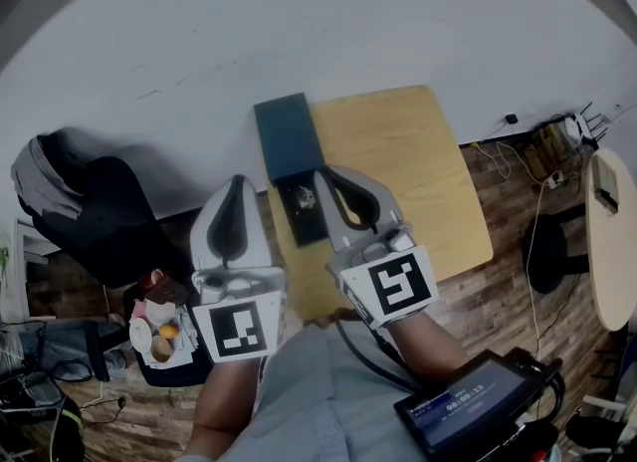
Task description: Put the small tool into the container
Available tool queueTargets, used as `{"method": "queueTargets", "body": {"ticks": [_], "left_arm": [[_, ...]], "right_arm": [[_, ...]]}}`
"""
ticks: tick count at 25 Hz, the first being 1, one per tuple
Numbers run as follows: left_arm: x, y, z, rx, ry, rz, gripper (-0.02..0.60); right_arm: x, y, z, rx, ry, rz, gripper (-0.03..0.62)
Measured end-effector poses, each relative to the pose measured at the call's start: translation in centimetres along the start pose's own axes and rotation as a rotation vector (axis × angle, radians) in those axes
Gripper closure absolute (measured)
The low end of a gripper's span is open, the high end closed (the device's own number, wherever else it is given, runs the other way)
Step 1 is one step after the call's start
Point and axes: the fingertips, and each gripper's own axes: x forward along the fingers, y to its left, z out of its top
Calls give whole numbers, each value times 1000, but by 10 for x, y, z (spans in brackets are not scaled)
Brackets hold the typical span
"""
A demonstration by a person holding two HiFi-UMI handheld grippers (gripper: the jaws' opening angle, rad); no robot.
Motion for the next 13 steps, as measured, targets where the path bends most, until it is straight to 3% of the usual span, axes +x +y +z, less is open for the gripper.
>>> {"method": "queueTargets", "body": {"ticks": [13], "left_arm": [[3, 7, -4, 0, -3, -1, 571]], "right_arm": [[8, 3, -3, -13, 6, -2, 594]]}}
